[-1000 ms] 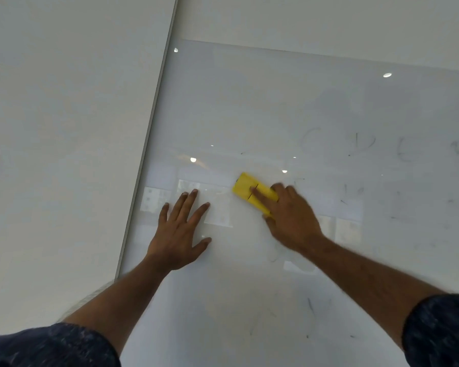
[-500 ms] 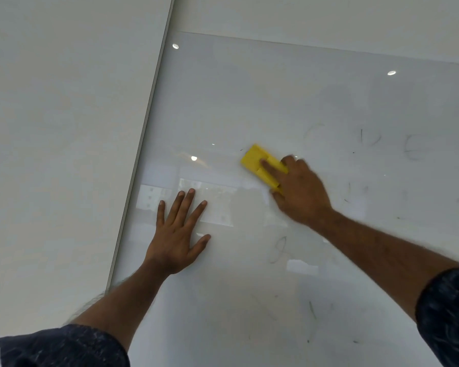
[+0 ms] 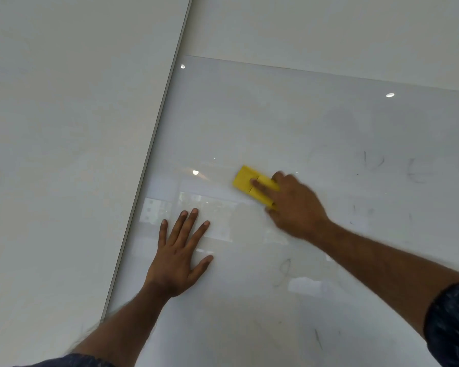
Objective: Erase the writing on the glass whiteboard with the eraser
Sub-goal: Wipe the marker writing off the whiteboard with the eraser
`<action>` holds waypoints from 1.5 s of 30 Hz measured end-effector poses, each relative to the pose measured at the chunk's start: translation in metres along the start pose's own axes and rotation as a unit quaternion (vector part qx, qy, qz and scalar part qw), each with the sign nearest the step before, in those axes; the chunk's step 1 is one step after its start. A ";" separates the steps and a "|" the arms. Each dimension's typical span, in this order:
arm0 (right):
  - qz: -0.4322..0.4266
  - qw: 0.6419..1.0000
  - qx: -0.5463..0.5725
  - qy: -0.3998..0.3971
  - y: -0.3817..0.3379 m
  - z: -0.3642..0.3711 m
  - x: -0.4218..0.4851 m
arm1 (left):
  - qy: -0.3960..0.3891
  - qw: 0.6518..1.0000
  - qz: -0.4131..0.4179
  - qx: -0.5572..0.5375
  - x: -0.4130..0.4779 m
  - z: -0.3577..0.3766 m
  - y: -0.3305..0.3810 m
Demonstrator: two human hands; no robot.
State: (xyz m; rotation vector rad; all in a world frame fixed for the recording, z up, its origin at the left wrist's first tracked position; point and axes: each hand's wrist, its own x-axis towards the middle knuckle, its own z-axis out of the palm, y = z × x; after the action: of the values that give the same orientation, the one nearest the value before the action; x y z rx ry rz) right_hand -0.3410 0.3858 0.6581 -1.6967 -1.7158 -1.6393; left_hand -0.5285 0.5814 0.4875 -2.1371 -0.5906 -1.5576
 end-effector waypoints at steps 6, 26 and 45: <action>-0.041 0.998 -0.049 0.004 0.023 -0.012 0.022 | 0.010 1.000 -0.005 -0.003 -0.002 0.000 0.002; 0.182 0.982 0.002 0.058 0.101 -0.036 0.041 | 0.010 1.000 -0.004 0.014 -0.007 0.001 -0.005; 0.059 0.998 0.014 0.009 0.077 -0.005 -0.044 | -0.009 0.999 -0.047 0.010 -0.005 -0.008 0.015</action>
State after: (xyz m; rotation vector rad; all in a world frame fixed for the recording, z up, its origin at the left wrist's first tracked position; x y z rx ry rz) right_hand -0.2684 0.3353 0.6659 -1.7301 -1.5890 -1.5671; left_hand -0.5274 0.5647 0.4838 -2.1380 -0.7186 -1.5754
